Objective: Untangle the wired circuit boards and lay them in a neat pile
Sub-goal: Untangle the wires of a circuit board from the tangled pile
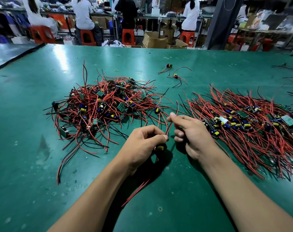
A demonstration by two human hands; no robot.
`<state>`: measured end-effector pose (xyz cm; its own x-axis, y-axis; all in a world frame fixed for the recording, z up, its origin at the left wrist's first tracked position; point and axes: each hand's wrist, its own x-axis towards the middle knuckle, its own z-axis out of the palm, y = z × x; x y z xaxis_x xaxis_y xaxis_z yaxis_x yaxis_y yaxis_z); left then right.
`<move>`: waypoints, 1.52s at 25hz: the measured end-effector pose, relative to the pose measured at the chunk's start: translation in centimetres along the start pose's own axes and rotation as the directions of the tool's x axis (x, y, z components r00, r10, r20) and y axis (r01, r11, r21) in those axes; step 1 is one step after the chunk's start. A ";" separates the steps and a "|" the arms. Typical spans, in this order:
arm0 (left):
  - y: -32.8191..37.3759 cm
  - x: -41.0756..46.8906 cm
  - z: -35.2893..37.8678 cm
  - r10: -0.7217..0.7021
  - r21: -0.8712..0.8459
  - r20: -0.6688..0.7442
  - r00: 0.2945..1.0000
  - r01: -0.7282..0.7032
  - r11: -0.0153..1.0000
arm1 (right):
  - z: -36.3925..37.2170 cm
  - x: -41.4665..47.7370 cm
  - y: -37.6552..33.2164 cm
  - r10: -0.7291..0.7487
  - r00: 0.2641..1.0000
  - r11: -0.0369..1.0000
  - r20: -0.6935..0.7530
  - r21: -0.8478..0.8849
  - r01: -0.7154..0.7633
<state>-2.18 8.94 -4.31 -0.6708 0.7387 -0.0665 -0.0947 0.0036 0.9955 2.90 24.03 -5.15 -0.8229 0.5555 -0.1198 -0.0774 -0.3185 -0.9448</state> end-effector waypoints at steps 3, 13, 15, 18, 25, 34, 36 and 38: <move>-0.1 0.0 -0.1 0.003 0.015 0.009 1.000 -0.003 1.000 | 0.1 0.0 -0.4 0.064 0.998 0.993 -0.022 0.105 -0.061; -0.3 -0.1 0.0 0.030 0.084 0.066 0.997 -0.035 0.996 | -1.6 0.6 -2.0 0.122 0.988 0.902 -0.097 0.427 -0.069; -0.2 -0.3 0.0 0.022 0.086 0.093 0.995 -0.030 0.996 | -1.6 0.9 -1.4 -0.098 0.968 0.977 -0.233 0.165 0.139; -0.1 -0.4 -0.2 0.018 0.097 0.134 0.991 -0.031 0.995 | -2.0 1.3 -0.5 -0.349 0.877 0.937 -0.330 -0.129 0.325; -0.2 -0.3 -0.3 -0.004 0.064 0.112 0.994 -0.003 0.998 | -2.2 1.2 -0.3 -0.430 0.822 0.900 -0.373 -0.247 0.358; 0.5 0.3 0.0 -0.135 -0.280 -0.040 0.990 0.118 0.953 | -1.6 0.3 -1.1 -0.266 0.902 0.964 -0.339 -0.070 0.258; 0.7 0.4 -0.2 -0.171 -0.373 -0.021 0.985 0.151 0.915 | -1.5 0.3 -1.1 -0.272 0.903 0.962 -0.333 -0.092 0.256; 0.8 0.4 -0.1 -0.183 -0.405 -0.011 0.983 0.163 0.900 | -1.3 0.1 -1.0 -0.282 0.915 0.958 -0.289 -0.133 0.253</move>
<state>-2.60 9.11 -3.54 -0.6504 0.7178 -0.2485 -0.4924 -0.1493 0.8574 3.58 25.42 -4.60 -0.5683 0.8199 0.0686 -0.2078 -0.0623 -0.9762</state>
